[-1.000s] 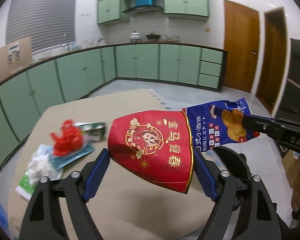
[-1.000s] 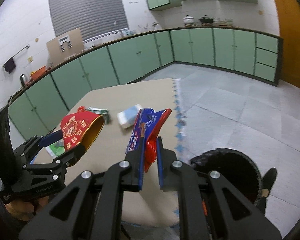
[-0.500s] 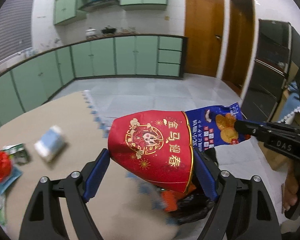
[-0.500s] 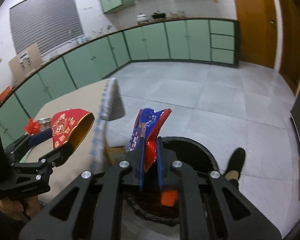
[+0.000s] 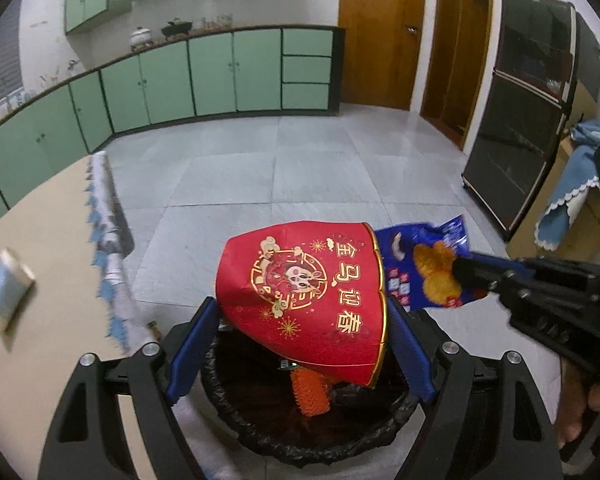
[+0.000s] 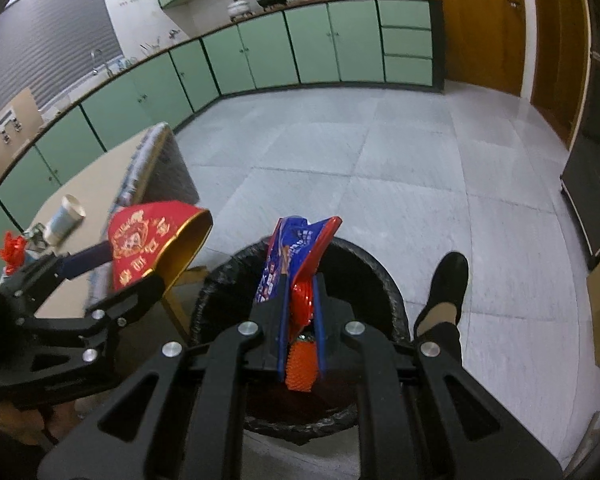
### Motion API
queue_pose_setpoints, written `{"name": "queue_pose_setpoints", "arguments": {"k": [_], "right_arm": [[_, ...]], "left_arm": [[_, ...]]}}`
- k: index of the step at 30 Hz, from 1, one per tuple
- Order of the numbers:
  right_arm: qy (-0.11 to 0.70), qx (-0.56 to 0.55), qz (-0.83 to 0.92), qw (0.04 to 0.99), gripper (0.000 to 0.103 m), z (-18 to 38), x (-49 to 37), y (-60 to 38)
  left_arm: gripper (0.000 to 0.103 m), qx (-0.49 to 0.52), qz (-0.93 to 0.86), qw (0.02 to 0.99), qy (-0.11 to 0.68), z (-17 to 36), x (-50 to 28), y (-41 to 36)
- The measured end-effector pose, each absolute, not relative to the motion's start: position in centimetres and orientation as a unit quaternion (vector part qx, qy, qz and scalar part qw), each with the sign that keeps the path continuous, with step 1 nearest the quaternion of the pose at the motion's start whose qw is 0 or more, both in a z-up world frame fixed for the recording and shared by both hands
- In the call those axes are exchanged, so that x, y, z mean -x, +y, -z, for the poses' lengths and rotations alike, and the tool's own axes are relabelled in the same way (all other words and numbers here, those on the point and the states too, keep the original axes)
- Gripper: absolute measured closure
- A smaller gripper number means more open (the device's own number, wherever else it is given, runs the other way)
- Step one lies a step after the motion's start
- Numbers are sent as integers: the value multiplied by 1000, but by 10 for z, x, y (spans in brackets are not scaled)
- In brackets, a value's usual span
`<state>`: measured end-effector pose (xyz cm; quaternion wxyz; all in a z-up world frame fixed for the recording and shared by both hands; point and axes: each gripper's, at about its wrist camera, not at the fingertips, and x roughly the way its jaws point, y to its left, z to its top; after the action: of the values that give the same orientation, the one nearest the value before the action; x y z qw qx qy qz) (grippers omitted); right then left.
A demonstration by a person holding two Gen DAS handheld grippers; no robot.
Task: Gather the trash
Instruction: 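Carry both items over the black bin and open both grippers to drop them, then return both tools to the table toward the white tissue and red plastic bag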
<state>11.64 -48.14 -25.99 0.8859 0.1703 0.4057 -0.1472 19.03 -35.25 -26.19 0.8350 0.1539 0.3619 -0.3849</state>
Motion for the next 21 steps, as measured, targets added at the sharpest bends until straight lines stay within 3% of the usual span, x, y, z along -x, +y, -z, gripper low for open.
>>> {"name": "queue_pose_setpoints", "arguments": {"k": [7,21], "right_arm": [[422,-170,163,875,78,272,-119,-488],[410,-167,163,882,78,256,-113,-488]], "left_arm": [[21,-166,379,825,385,287,-195,-365],[20,-162,368,829,389,285,-195,-360]]}}
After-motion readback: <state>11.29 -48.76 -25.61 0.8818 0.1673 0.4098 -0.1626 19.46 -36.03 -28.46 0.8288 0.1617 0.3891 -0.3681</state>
